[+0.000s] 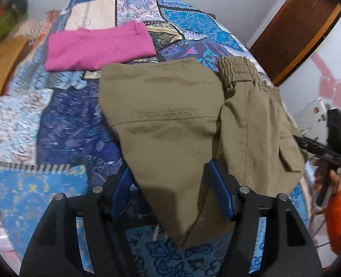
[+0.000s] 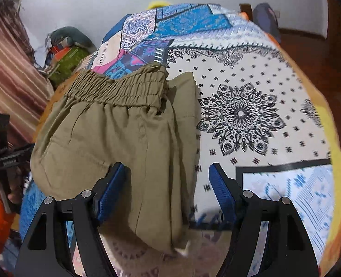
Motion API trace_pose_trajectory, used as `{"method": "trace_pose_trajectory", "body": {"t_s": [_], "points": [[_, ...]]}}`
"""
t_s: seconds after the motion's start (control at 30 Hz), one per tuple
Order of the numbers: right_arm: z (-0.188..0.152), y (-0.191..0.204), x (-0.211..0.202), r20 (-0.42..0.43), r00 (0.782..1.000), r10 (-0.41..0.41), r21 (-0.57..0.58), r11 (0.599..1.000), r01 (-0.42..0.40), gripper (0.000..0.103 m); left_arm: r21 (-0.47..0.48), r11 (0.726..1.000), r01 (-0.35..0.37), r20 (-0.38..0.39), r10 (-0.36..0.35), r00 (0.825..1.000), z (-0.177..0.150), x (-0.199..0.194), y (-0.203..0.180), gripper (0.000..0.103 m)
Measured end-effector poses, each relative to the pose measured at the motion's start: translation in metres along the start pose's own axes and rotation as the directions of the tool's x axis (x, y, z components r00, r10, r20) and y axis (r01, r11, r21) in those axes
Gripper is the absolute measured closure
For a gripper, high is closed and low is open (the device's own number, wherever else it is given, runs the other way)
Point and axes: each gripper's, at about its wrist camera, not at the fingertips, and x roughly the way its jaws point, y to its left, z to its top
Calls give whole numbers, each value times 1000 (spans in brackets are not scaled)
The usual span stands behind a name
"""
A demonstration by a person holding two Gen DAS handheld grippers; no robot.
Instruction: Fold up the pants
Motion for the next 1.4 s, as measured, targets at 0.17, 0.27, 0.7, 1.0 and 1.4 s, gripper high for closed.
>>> {"method": "trace_pose_trajectory", "body": {"t_s": [0.17,0.27,0.7,1.0,1.4], "points": [[14,-1,11,-25,998,50,-5,999,-50,29,7,999,44,8,-44,999,12,9,-2,37],[19,0,15,-40,996,79,-7,997,-80,29,7,998,63,13,-63,998,18,13,-3,37],[34,8,14,-66,995,81,-54,995,-85,73,69,998,1,38,-3,999,33,10,-18,81],[47,37,-10,-5,1000,31,-167,986,-31,92,143,984,-106,99,93,991,48,-20,-46,100],[81,81,-38,80,996,33,-255,967,-12,93,218,965,-149,203,104,974,73,-75,-69,100]]}}
